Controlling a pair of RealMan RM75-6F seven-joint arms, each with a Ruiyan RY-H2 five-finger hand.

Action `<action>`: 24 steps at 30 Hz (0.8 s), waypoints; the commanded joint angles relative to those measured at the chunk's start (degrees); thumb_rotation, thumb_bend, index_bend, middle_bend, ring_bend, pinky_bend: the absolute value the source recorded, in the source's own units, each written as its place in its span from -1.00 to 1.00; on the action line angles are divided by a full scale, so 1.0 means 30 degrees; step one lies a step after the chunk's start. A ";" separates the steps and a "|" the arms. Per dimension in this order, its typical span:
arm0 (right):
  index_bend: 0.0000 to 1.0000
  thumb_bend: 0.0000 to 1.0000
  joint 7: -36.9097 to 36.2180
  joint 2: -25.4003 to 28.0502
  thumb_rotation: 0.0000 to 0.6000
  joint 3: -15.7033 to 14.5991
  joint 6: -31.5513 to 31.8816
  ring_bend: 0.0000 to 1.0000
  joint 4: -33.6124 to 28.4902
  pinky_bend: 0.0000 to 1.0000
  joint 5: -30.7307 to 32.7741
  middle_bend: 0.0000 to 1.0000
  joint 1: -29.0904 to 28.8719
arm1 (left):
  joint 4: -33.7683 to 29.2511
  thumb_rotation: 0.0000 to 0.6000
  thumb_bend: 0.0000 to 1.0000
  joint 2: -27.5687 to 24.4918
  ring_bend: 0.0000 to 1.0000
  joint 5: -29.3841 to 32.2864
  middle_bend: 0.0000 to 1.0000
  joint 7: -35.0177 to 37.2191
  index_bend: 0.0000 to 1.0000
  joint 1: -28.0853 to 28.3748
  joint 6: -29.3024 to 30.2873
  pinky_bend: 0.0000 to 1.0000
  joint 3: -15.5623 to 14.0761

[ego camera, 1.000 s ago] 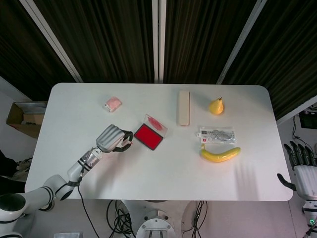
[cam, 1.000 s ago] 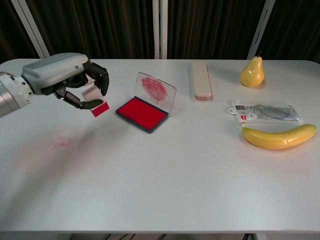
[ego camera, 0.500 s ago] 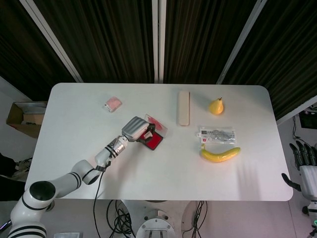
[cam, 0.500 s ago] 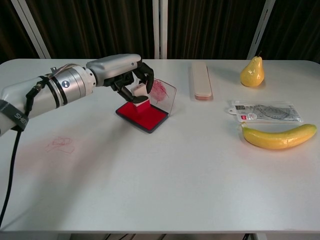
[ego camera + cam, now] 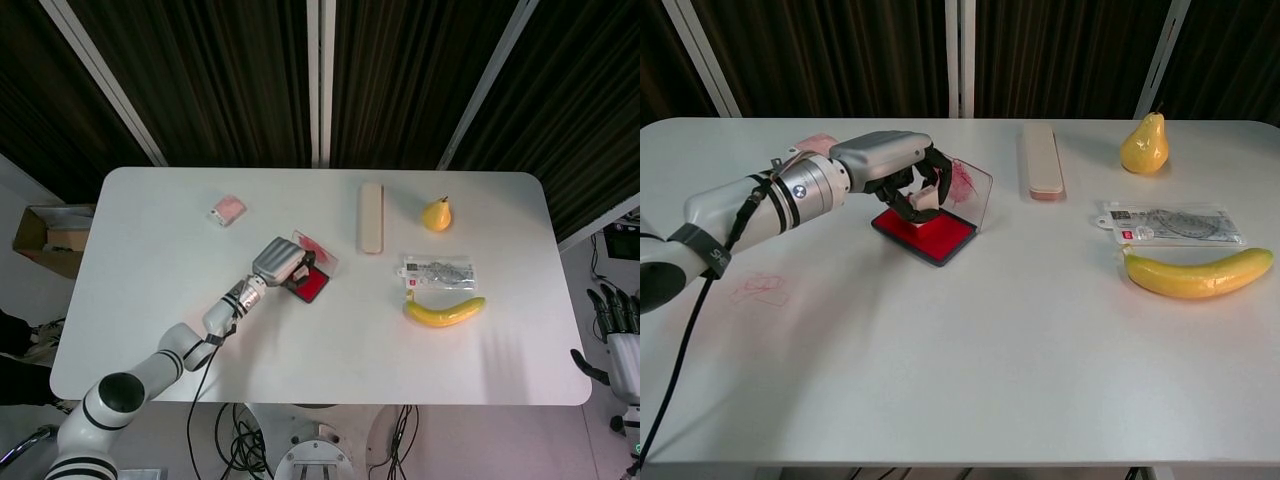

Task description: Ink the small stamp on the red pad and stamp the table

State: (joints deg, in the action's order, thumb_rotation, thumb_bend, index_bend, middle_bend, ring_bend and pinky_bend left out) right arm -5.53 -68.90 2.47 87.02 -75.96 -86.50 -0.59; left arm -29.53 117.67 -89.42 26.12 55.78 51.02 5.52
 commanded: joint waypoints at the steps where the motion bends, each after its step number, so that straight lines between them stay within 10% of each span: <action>1: -1.00 -0.75 0.0069 -0.0091 1.00 -0.0015 -0.0148 -1.00 0.0059 -1.00 0.0044 -1.00 -0.0052 | 0.0609 1.00 0.00 0.0455 0.99 -0.0074 0.36 0.0048 0.29 -0.0127 0.0259 1.00 -0.0302; 15: -1.00 -0.73 -0.0185 -0.0202 1.00 0.0056 -0.0138 -1.00 0.0331 -1.00 0.0143 -1.00 -0.0026 | 0.1382 1.00 0.00 0.0804 0.99 0.0212 0.36 0.1036 0.29 0.0030 0.0280 1.00 -0.0383; 24: -1.00 -0.73 -0.0408 -0.0222 1.00 0.0068 -0.0168 -1.00 0.0415 -1.00 0.0023 -1.00 -0.0110 | -0.4473 1.00 0.00 -0.3814 0.99 0.0410 0.38 0.1576 0.29 -0.1091 0.2806 1.00 0.0028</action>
State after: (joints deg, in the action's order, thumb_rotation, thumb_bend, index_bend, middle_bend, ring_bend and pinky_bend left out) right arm -6.74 -69.55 2.68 86.53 -74.73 -86.42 -0.91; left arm -35.45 112.42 -88.47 31.23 54.72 55.77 5.17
